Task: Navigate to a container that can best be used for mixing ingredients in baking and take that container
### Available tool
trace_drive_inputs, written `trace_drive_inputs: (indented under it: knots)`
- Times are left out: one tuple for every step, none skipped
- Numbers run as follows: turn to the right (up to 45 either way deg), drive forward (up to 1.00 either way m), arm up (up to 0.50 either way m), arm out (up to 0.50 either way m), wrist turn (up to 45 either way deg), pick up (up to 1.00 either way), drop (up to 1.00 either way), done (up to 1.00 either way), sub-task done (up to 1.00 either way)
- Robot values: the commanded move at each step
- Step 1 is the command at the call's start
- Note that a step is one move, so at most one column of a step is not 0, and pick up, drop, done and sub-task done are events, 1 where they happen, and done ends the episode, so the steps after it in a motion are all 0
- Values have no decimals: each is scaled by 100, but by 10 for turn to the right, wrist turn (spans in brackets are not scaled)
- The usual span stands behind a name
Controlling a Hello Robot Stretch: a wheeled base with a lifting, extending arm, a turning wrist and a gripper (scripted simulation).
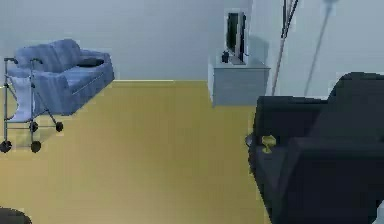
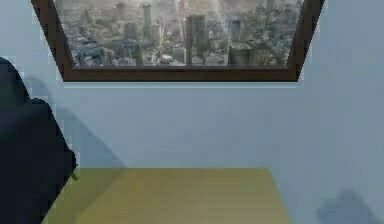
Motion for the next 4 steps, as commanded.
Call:
trace_drive_inputs:
  knots:
    - [-450,0,0,0,0,0,0,0,0]
    - [-420,0,0,0,0,0,0,0,0]
    - [-30,0,0,0,0,0,0,0,0]
    - [-240,0,0,0,0,0,0,0,0]
